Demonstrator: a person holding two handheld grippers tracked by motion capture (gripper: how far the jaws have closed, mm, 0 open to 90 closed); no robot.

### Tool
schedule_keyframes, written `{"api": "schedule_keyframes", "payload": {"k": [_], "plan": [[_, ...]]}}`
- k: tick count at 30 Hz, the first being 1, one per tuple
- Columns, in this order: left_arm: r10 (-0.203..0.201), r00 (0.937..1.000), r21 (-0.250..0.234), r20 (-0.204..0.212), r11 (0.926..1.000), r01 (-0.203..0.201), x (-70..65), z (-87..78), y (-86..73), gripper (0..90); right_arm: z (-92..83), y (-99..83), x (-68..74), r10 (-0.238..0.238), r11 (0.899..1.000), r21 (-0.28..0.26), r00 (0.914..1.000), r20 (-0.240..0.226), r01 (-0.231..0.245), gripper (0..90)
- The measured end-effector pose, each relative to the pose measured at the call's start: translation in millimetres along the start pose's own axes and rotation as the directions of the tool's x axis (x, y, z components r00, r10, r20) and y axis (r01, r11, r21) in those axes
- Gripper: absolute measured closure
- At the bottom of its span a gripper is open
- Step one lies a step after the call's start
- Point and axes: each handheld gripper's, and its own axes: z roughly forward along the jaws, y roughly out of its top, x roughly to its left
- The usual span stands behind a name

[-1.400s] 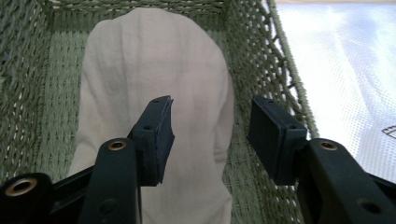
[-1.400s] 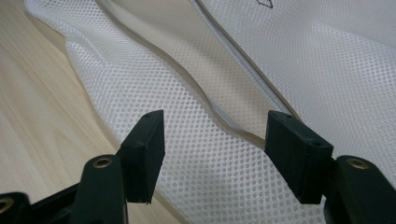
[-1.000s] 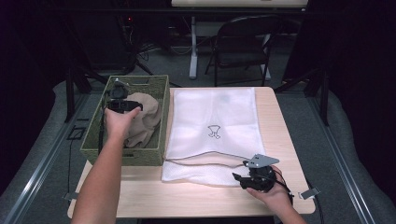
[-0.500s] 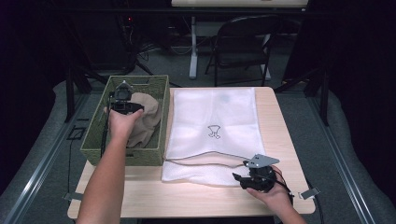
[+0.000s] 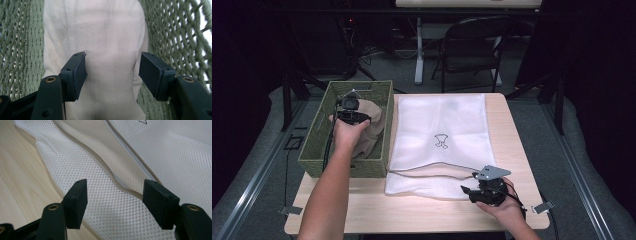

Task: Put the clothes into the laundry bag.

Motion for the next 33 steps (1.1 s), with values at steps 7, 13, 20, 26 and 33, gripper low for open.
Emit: {"api": "schedule_keyframes", "payload": {"k": [7, 13, 20, 26, 33], "plan": [[0.016, 0.9989, 0.025, -0.044, 0.9996, -0.015, -0.8, 8.0, -0.6, 38.5, 0.0, -0.1, 0.0, -0.001, 1.0, 0.001, 1.0, 0.0, 0.001, 36.1], [0.023, 0.9977, 0.039, -0.064, 0.9991, -0.02, -0.7, 13.9, -0.1, 38.6, -0.1, -0.1, 0.0, 0.0, 1.0, 0.001, 1.0, 0.002, 0.0, 36.0], [0.016, 0.9956, 0.044, -0.092, 0.9989, -0.012, 1.5, 19.4, 0.8, 35.9, -0.1, 0.2, 1.1, -0.005, 1.0, 0.004, 1.0, 0.002, 0.005, 36.1], [0.002, 0.9952, 0.057, -0.098, 0.9984, 0.003, 7.5, 25.9, 0.5, 35.8, 0.5, 0.2, 1.6, -0.003, 1.0, 0.003, 1.0, 0.001, 0.003, 36.0], [-0.017, 0.9969, 0.065, -0.077, 0.9976, 0.022, 11.5, 35.3, 0.5, 34.1, 1.5, 0.6, 3.1, -0.012, 1.0, 0.004, 0.9999, -0.005, 0.012, 36.0]]}}
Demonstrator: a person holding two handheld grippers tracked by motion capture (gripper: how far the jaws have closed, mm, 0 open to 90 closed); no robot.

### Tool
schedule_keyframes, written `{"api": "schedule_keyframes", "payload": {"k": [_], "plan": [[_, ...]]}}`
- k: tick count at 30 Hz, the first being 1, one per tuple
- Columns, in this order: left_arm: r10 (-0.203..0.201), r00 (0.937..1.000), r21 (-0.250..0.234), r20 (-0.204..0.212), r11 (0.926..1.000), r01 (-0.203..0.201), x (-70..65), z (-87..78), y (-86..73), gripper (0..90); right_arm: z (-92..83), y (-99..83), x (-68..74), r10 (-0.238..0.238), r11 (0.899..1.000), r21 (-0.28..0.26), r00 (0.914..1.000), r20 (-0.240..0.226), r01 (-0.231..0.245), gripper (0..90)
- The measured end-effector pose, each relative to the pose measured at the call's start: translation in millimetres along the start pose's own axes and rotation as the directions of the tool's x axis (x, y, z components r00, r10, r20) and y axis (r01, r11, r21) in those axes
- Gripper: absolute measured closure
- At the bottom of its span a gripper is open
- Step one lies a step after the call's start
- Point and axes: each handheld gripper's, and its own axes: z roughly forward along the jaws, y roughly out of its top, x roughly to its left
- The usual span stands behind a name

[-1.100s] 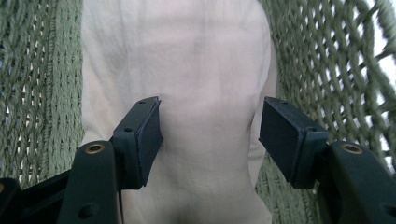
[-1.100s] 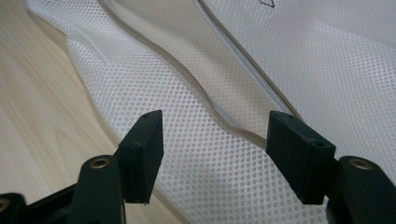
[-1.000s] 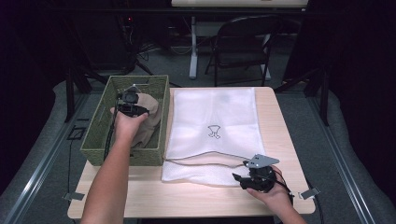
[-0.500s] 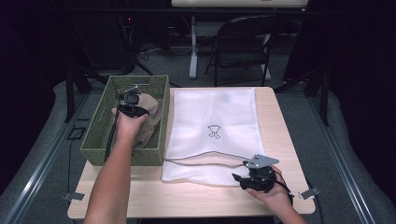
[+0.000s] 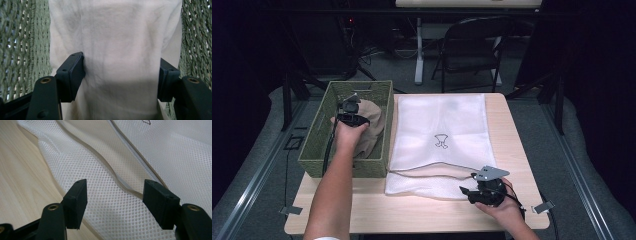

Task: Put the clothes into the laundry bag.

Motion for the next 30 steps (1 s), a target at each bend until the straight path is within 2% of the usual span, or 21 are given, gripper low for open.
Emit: {"api": "schedule_keyframes", "payload": {"k": [11, 17, 30], "plan": [[-0.047, 0.9983, 0.023, 0.034, 0.9987, 0.046, 7.5, 7.8, 0.9, 30.7, -1.8, -0.3, -1.3, 0.005, 1.0, -0.007, 1.0, 0.001, -0.005, 35.7], [-0.083, 0.9942, 0.045, 0.069, 0.9958, 0.08, 12.8, 12.4, 0.8, 28.1, -1.7, -0.6, -0.7, 0.006, 1.0, -0.007, 0.9999, 0.008, -0.006, 35.7], [-0.056, 0.9972, 0.079, 0.05, 0.9955, 0.052, 8.0, 21.1, 1.0, 26.5, -1.7, -0.5, -0.7, 0.007, 1.0, -0.01, 0.9999, 0.008, -0.007, 35.7]]}}
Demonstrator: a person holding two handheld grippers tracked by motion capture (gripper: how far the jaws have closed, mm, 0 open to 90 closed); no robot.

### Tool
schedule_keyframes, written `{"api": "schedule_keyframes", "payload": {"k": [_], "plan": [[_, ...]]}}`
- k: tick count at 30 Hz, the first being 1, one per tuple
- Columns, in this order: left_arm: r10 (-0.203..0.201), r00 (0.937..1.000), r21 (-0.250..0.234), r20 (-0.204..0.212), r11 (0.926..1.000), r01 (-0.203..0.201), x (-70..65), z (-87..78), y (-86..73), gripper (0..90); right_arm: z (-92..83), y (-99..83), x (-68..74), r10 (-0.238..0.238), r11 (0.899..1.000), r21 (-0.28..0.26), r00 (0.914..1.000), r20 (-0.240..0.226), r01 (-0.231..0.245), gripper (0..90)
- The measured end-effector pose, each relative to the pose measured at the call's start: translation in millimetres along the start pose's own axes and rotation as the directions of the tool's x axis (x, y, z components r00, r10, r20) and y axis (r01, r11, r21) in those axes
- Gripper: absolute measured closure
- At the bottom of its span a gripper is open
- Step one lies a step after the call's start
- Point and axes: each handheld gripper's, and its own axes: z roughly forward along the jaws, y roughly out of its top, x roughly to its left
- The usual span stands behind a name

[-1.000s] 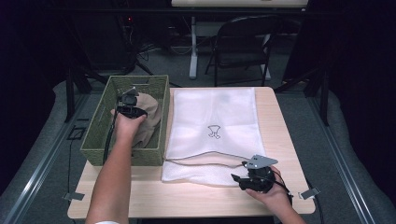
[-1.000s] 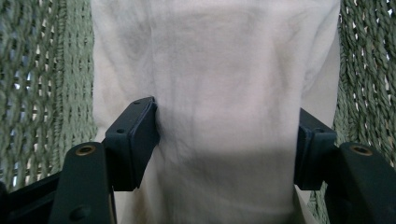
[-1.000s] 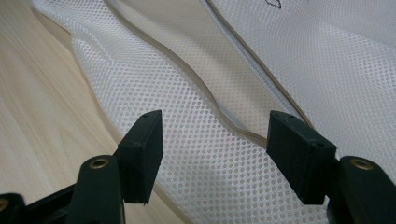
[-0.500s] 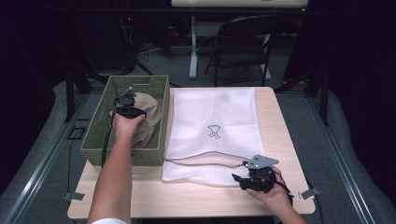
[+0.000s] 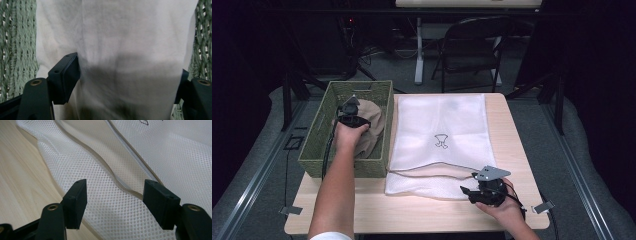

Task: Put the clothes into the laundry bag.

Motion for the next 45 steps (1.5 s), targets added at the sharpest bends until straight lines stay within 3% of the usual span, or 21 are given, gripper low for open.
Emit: {"api": "schedule_keyframes", "payload": {"k": [4, 10, 25, 29, 34, 45], "plan": [[-0.013, 0.9999, 0.006, 0.001, 0.9999, 0.013, 0.7, 2.3, -0.5, 25.9, 0.1, -0.1, 0.0, 0.0, 1.0, 0.002, 1.0, -0.001, 0.0, 35.7], [0.008, 0.9999, 0.014, -0.012, 0.9999, -0.008, 0.2, 2.0, -0.5, 30.0, 0.1, -0.2, -0.3, 0.0, 1.0, 0.002, 1.0, -0.003, 0.0, 35.7], [-0.052, 0.9982, 0.03, -0.031, 0.9982, 0.053, 1.8, 4.4, -0.5, 21.0, 0.0, -0.8, -0.7, -0.003, 1.0, 0.005, 1.0, -0.002, 0.003, 35.7], [-0.037, 0.9992, 0.04, -0.017, 0.9985, 0.038, 2.0, 4.7, -0.8, 25.4, 0.0, -0.9, -0.8, -0.004, 1.0, 0.006, 1.0, -0.002, 0.004, 35.7], [-0.025, 0.9996, 0.031, -0.017, 0.9992, 0.025, 3.4, 2.2, -1.9, 37.2, -0.2, -0.6, -0.4, -0.006, 1.0, 0.009, 1.0, 0.0, 0.006, 35.7], [-0.016, 0.9999, 0.009, -0.004, 0.9998, 0.016, 8.0, -0.2, -4.7, 48.6, -0.2, -0.6, -0.3, -0.007, 1.0, 0.011, 1.0, -0.002, 0.007, 35.7]]}}
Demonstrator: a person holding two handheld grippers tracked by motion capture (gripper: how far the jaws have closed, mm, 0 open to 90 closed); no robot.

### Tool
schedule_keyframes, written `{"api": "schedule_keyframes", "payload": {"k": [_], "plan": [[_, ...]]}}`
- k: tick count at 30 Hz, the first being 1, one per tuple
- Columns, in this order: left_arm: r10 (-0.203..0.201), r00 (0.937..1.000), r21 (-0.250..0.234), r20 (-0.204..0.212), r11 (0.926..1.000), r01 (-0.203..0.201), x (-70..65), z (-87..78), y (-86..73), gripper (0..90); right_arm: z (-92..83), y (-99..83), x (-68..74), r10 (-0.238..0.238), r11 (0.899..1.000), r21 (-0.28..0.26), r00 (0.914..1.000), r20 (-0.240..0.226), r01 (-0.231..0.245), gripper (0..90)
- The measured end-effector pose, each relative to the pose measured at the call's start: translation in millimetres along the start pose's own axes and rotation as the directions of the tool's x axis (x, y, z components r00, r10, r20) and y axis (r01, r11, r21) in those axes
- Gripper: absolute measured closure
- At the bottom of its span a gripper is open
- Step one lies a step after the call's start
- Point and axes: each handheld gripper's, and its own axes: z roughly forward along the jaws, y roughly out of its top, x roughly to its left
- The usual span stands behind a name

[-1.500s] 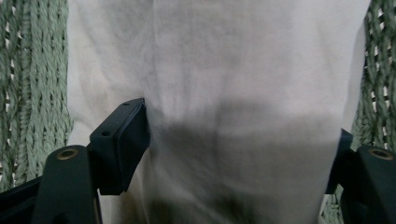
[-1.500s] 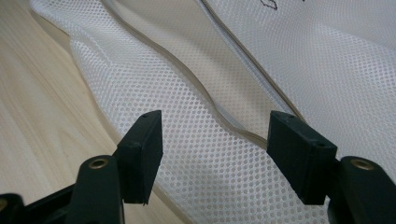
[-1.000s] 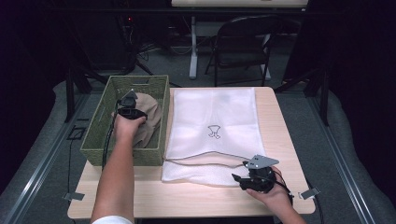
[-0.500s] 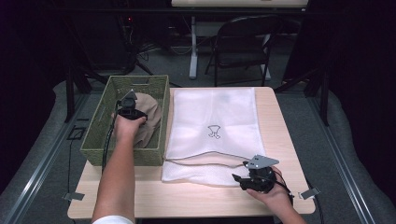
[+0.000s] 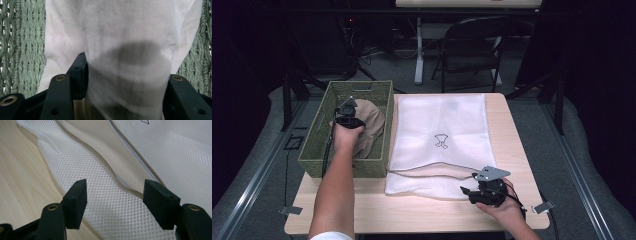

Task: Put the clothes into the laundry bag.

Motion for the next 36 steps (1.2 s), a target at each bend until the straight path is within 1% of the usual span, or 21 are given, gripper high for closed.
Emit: {"api": "schedule_keyframes", "payload": {"k": [7, 9, 10, 11, 12, 16, 22, 23, 24, 27, 31, 33, 36], "plan": [[-0.009, 0.9998, -0.003, 0.018, 1.0, 0.009, 3.6, -1.9, 0.0, 51.0, 0.2, 0.1, -0.1, -0.001, 1.0, -0.002, 1.0, 0.001, 0.001, 35.7], [-0.017, 0.9994, -0.007, 0.03, 0.9998, 0.017, 6.0, -3.2, -0.1, 51.7, 0.2, 0.0, -0.2, -0.001, 1.0, -0.003, 1.0, 0.002, 0.001, 35.7], [-0.031, 0.9987, -0.012, 0.041, 0.9994, 0.032, 6.9, -3.4, -0.3, 52.0, 0.2, 0.0, -0.1, -0.001, 1.0, -0.002, 1.0, 0.003, 0.001, 35.7], [-0.033, 0.9984, -0.011, 0.047, 0.9994, 0.033, 8.2, -3.9, -0.3, 52.2, 0.2, 0.0, -0.2, -0.001, 1.0, -0.003, 1.0, 0.002, 0.001, 35.7], [-0.043, 0.9975, -0.013, 0.056, 0.999, 0.043, 9.3, -4.4, -0.6, 52.4, 0.2, 0.0, -0.2, -0.001, 1.0, -0.002, 1.0, 0.003, 0.001, 35.7], [-0.042, 0.9964, -0.016, 0.074, 0.9989, 0.043, 12.8, -6.6, -0.6, 53.5, 0.2, 0.0, -0.4, -0.002, 1.0, -0.002, 1.0, 0.003, 0.002, 35.7], [-0.046, 0.9944, -0.022, 0.095, 0.9986, 0.048, 13.8, -9.7, -0.5, 54.7, 0.4, 0.0, -0.1, -0.002, 1.0, -0.002, 1.0, 0.003, 0.002, 35.7], [-0.033, 0.995, -0.02, 0.094, 0.9992, 0.035, 14.9, -10.8, -0.3, 54.8, 0.3, 0.1, -0.1, -0.002, 1.0, -0.002, 1.0, 0.004, 0.002, 35.7], [-0.041, 0.9937, -0.021, 0.104, 0.9989, 0.043, 14.9, -12.1, -0.3, 54.9, 0.2, 0.1, -0.2, -0.001, 1.0, -0.002, 1.0, 0.003, 0.001, 35.7], [-0.039, 0.9925, -0.031, 0.116, 0.9986, 0.043, 15.4, -15.9, -0.1, 55.2, 0.3, 0.1, -0.3, -0.001, 1.0, -0.003, 1.0, 0.004, 0.001, 35.7], [-0.034, 0.992, -0.049, 0.122, 0.998, 0.04, 15.4, -21.3, 0.4, 55.4, 0.2, 0.4, 0.4, -0.002, 1.0, -0.002, 1.0, 0.005, 0.002, 35.7], [-0.032, 0.9906, -0.057, 0.133, 0.9975, 0.04, 15.7, -25.3, 0.5, 55.4, 0.2, 0.5, 0.4, -0.004, 1.0, -0.001, 1.0, 0.004, 0.004, 35.7], [-0.033, 0.9905, -0.069, 0.134, 0.9967, 0.042, 15.6, -28.3, 0.3, 55.5, 0.2, 0.6, 0.6, -0.004, 1.0, 0.0, 1.0, 0.004, 0.004, 35.7]]}}
